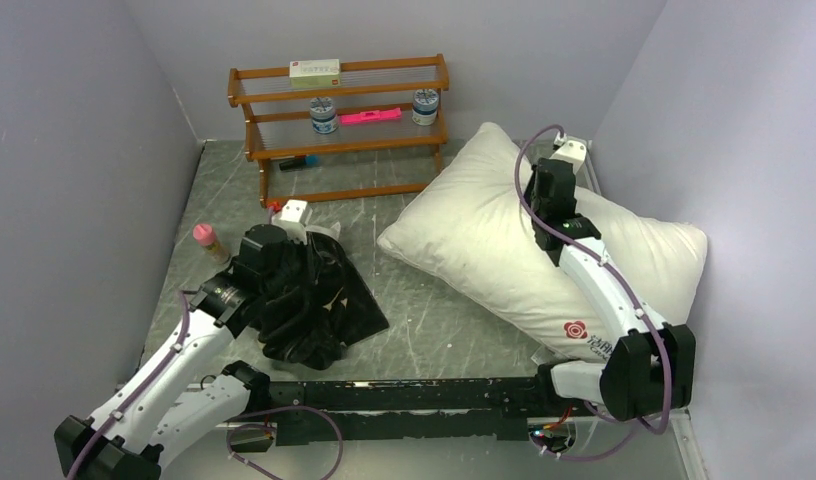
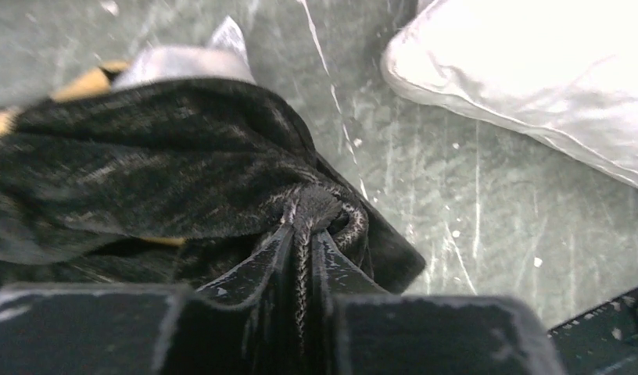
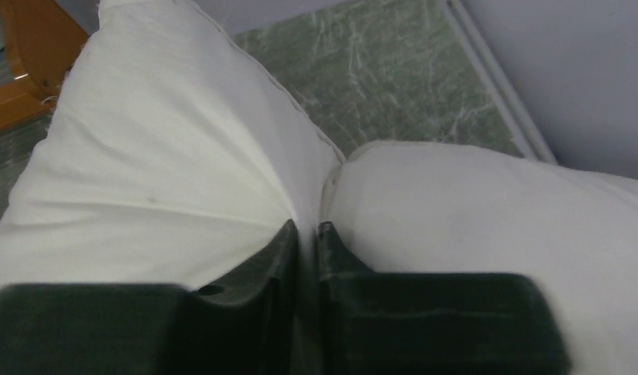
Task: Remove the pillowcase from the pillow
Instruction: Place the pillow at the center of the board, then reset both arms
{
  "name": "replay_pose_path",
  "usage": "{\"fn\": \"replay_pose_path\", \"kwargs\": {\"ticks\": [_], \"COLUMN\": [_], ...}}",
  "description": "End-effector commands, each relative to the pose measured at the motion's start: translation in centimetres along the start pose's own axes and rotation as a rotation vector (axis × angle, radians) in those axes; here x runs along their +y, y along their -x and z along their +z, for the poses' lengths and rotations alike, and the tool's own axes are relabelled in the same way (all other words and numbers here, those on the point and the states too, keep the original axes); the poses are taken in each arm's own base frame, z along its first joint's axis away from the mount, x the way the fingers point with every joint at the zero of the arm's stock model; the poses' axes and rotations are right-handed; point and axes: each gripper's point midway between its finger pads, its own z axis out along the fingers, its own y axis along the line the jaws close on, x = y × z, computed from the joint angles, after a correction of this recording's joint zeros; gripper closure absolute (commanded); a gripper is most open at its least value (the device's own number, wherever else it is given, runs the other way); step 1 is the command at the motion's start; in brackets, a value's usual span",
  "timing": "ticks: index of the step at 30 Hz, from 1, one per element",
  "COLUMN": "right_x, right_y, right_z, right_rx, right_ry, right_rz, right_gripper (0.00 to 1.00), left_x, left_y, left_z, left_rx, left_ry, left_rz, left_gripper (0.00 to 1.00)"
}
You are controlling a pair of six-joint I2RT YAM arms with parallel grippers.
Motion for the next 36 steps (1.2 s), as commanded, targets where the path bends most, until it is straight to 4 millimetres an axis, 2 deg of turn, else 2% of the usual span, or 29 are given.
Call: {"fn": "replay_pose_path", "kwargs": {"ticks": [1, 3, 6, 9, 11, 14, 17, 22, 25, 30, 31, 36], "right_x": [-1.5, -0.4, 0.5, 0.4, -0.1, -1.2, -2.6, -5.6, -7.0, -8.9, -9.2, -10.3], "right_y": [-1.7, -1.1, 0.6, 2.9, 4.7, 6.6, 7.7, 8.3, 7.9, 7.0, 7.1, 6.5], "right_z": [0.2, -0.4, -2.0, -4.3, -6.3, -9.1, -11.6, -15.3, -17.1, -19.8, -20.8, -22.8], "right_rx": [0.054, 0.054, 0.021, -0.044, -0.106, -0.183, -0.243, -0.322, -0.36, -0.462, -0.501, -0.619], "right_ry": [-0.02, 0.05, 0.113, 0.144, 0.157, 0.156, 0.138, 0.078, 0.067, 0.063, 0.077, 0.096], "right_rz": [-0.009, 0.003, 0.046, 0.095, 0.127, 0.168, 0.203, 0.194, 0.173, 0.186, 0.194, 0.179], "right_gripper": [0.68, 0.5, 0.33, 0.18, 0.02, 0.0, 0.0, 0.0, 0.0, 0.0, 0.0, 0.0], "left_x": [-2.0, -1.9, -1.8, -1.8, -2.0, -0.9, 0.5, 1.9, 2.7, 4.1, 4.4, 5.3], "left_y": [0.6, 0.8, 1.7, 2.9, 3.9, 6.0, 8.2, 11.2, 11.9, 11.9, 11.7, 10.7], "left_z": [-0.2, -0.4, -1.0, -1.8, -2.8, -4.6, -6.8, -11.1, -12.9, -15.1, -15.4, -15.9], "left_rx": [-0.031, -0.041, -0.062, -0.091, -0.118, -0.19, -0.277, -0.431, -0.495, -0.595, -0.613, -0.732], "left_ry": [-0.103, -0.092, -0.085, -0.085, -0.091, -0.029, 0.052, 0.124, 0.159, 0.216, 0.224, 0.229], "left_rz": [-0.086, -0.083, -0.064, -0.03, -0.008, 0.018, 0.022, 0.038, 0.05, 0.044, 0.041, 0.012], "left_gripper": [0.76, 0.62, 0.49, 0.37, 0.27, 0.14, 0.04, 0.03, 0.04, 0.04, 0.04, 0.04]}}
